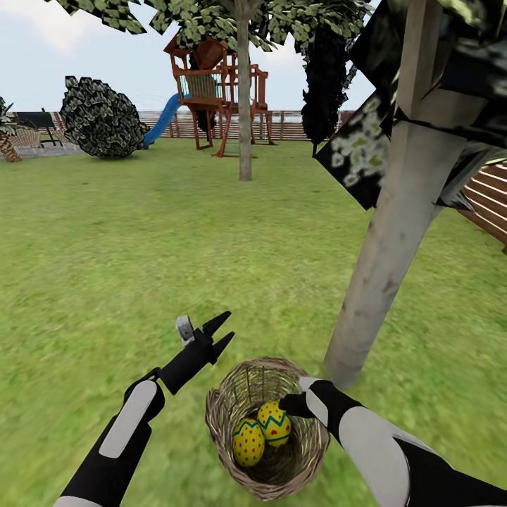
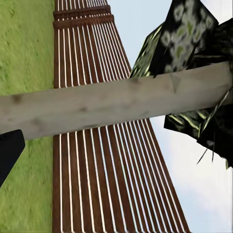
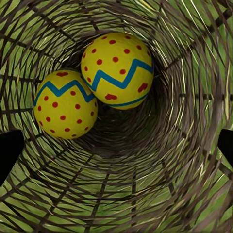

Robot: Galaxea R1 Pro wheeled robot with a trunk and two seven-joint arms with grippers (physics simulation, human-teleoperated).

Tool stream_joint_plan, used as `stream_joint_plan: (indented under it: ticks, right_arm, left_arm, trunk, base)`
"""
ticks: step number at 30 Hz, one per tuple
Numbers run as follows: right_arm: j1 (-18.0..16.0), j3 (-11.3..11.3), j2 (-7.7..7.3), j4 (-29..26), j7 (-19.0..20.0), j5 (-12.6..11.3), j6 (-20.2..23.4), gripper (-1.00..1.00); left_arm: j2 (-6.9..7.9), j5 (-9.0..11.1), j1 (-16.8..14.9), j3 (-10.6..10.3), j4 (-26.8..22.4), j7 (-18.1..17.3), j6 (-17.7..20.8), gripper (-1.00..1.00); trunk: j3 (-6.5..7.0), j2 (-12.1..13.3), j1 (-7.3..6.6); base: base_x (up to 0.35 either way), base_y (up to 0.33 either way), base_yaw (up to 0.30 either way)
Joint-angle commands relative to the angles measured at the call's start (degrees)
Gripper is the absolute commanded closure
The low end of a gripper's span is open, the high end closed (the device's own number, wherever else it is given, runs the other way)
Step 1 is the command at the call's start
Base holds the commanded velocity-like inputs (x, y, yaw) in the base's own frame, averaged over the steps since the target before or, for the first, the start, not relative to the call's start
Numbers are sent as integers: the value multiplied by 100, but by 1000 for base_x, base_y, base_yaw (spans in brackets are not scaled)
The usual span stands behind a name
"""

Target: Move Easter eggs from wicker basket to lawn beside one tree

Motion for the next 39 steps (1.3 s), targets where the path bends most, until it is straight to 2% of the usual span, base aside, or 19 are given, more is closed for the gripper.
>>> stream_joint_plan:
  ticks: [1,17,24,25,26,31,37,39]
  right_arm:
    - [-1,-48,4,-13,-2,55,33,-100]
    - [-81,51,72,-63,-112,86,66,-100]
    - [-278,73,96,-60,-110,80,108,-100]
    - [-327,77,113,-58,-109,79,162,-100]
    - [-444,82,116,-57,-96,84,472,-100]
    - [-523,95,116,-42,-58,127,697,-100]
    - [-520,454,116,-28,-38,172,713,-100]
    - [-521,512,116,-43,-38,173,716,-100]
  left_arm:
    - [-1,39,-3,7,0,-17,39,-100]
    - [-1,39,-3,5,-6,-48,44,-100]
    - [-1,39,-3,4,-2,-48,44,-100]
    - [-1,39,-3,3,0,-48,44,-100]
    - [-1,39,-3,-1,2,-48,44,-100]
    - [-1,39,-3,1,4,-48,44,-100]
    - [-1,39,-3,3,13,-43,44,-100]
    - [-1,39,-3,-2,12,-41,44,-100]
  trunk:
    - [-23,-44,22]
    - [-310,-685,373]
    - [-436,-966,527]
    - [-454,-1006,549]
    - [-472,-1046,571]
    - [-562,-1247,681]
    - [-669,-1487,812]
    - [-705,-1568,856]
  base:
    - [0,0,0]
    - [0,0,0]
    - [0,0,0]
    - [0,0,0]
    - [0,0,0]
    - [0,0,0]
    - [0,0,90]
    - [0,0,259]
